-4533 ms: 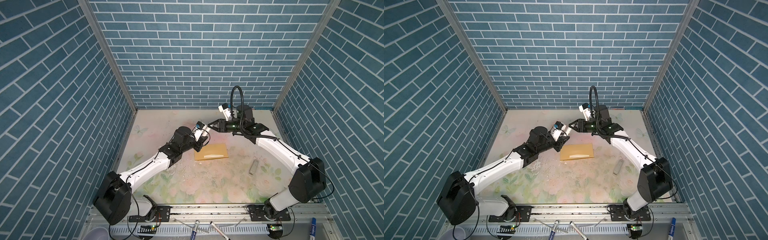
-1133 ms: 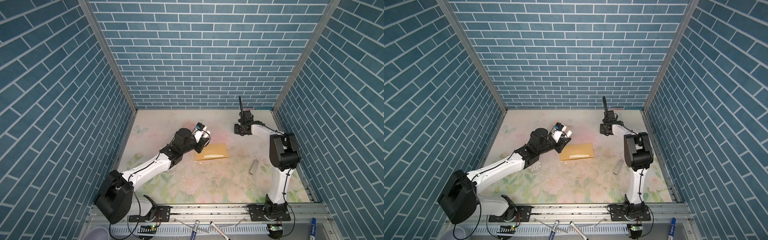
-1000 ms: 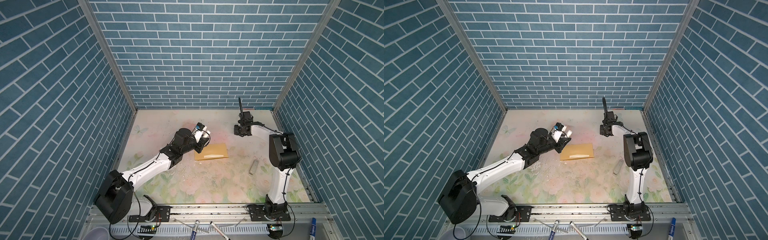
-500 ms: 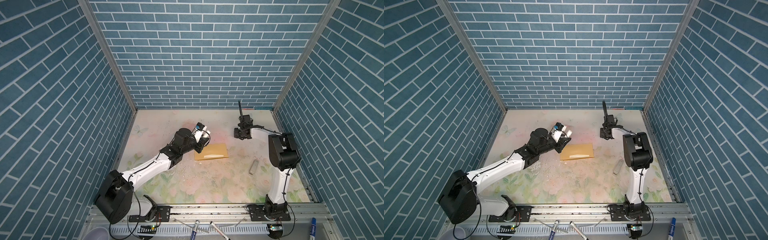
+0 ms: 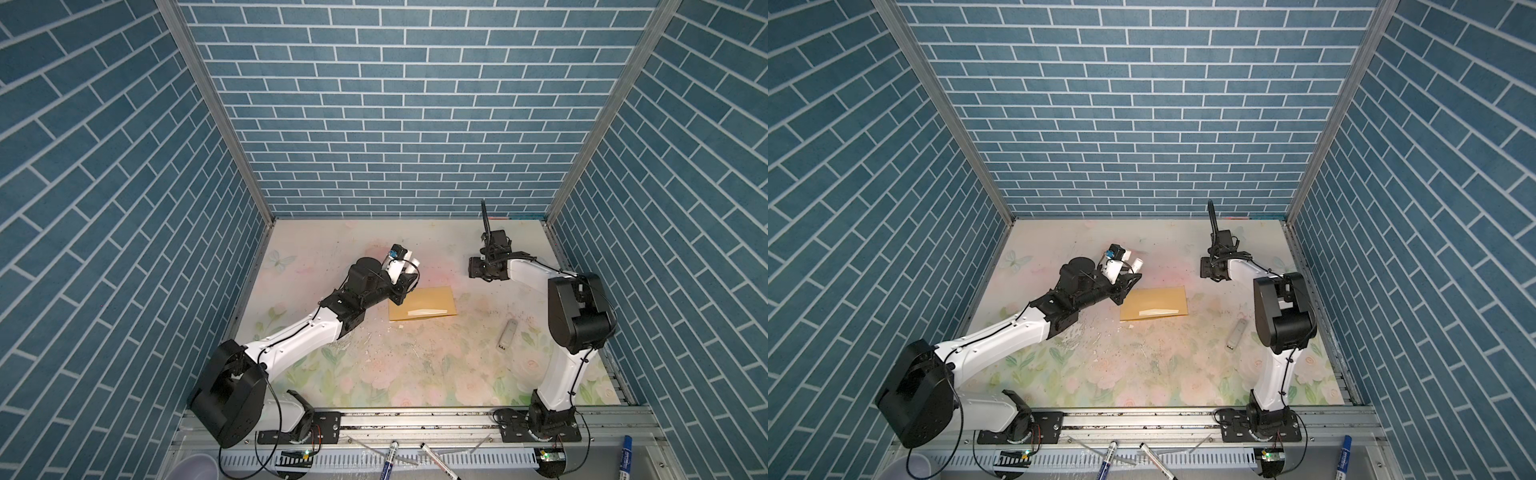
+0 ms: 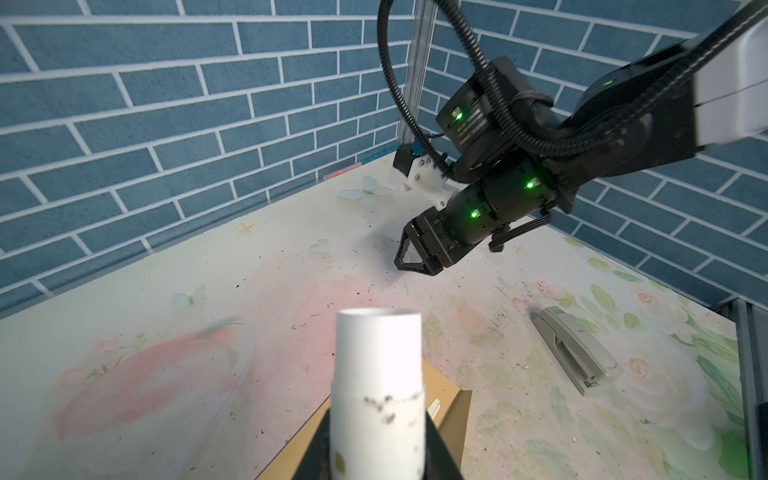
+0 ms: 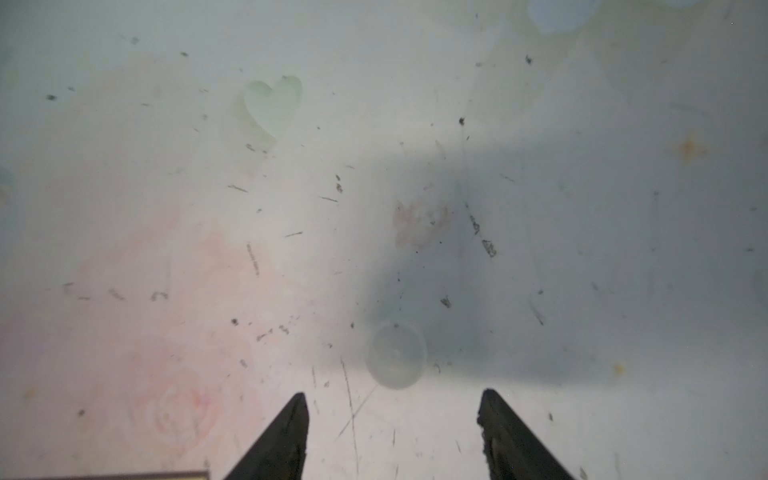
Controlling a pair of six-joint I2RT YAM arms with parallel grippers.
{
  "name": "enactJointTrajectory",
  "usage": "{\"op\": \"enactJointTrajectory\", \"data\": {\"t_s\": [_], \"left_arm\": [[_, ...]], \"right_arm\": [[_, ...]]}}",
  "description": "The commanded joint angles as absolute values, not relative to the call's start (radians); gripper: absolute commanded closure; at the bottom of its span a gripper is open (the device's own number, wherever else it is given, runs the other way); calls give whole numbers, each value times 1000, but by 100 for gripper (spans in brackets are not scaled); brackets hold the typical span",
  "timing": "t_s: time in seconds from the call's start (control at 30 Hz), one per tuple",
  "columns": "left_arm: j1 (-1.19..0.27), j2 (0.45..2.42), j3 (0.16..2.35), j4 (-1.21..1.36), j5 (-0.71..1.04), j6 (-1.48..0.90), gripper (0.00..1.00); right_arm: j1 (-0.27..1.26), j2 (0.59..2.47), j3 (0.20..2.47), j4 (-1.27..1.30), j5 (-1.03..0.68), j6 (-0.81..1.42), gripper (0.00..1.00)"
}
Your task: Place the letter into the envelope and seal it
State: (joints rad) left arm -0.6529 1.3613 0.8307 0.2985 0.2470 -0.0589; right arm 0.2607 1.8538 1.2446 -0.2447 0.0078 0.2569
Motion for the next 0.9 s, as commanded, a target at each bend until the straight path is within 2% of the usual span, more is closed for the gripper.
{"op": "enactJointTrajectory", "data": {"t_s": [0.0,0.23,0.33,0.57,0.87], "left_arm": [[-653,1344,807,391,227,-78,100],[-655,1315,748,557,207,-107,100],[-655,1310,719,634,198,-109,100],[-661,1307,675,743,193,-101,100],[-666,1313,675,765,203,-96,100]], "right_arm": [[259,1704,1211,-274,-72,256,33],[286,1463,1158,-148,-520,376,31],[335,1413,1162,-54,-653,464,29],[499,1414,1280,-126,-692,444,22],[577,1453,1335,-127,-705,439,20]]}}
